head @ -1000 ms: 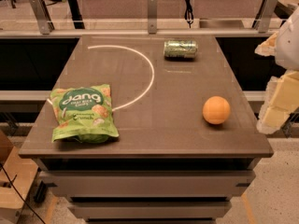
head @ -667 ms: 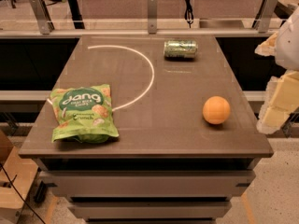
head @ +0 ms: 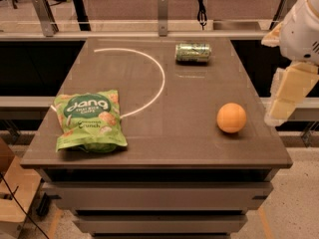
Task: Place green can upright
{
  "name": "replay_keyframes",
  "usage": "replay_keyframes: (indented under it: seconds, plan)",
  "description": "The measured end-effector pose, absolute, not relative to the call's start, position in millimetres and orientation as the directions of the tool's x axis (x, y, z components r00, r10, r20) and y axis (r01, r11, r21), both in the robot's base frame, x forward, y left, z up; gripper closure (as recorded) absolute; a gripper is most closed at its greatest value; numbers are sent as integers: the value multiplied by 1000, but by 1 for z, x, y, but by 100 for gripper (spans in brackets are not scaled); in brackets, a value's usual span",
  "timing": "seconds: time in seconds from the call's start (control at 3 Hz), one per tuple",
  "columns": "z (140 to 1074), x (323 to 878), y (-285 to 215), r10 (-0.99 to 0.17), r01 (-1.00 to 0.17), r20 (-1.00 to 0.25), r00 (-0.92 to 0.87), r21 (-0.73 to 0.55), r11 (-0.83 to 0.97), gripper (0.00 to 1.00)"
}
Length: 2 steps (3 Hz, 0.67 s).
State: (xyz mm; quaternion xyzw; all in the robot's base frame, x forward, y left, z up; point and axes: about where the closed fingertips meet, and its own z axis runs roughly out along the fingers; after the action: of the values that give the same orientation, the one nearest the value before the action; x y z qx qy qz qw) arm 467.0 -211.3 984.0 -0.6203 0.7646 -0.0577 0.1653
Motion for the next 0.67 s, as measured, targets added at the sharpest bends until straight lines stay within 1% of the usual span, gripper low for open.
replay_keyframes:
  seconds: [0.33, 0.67]
  plan:
    - [989, 501, -214, -965, -917, -200, -169, -327, 229, 0]
    - [990, 503, -214, -964, -915, -204, -168, -331, 230, 0]
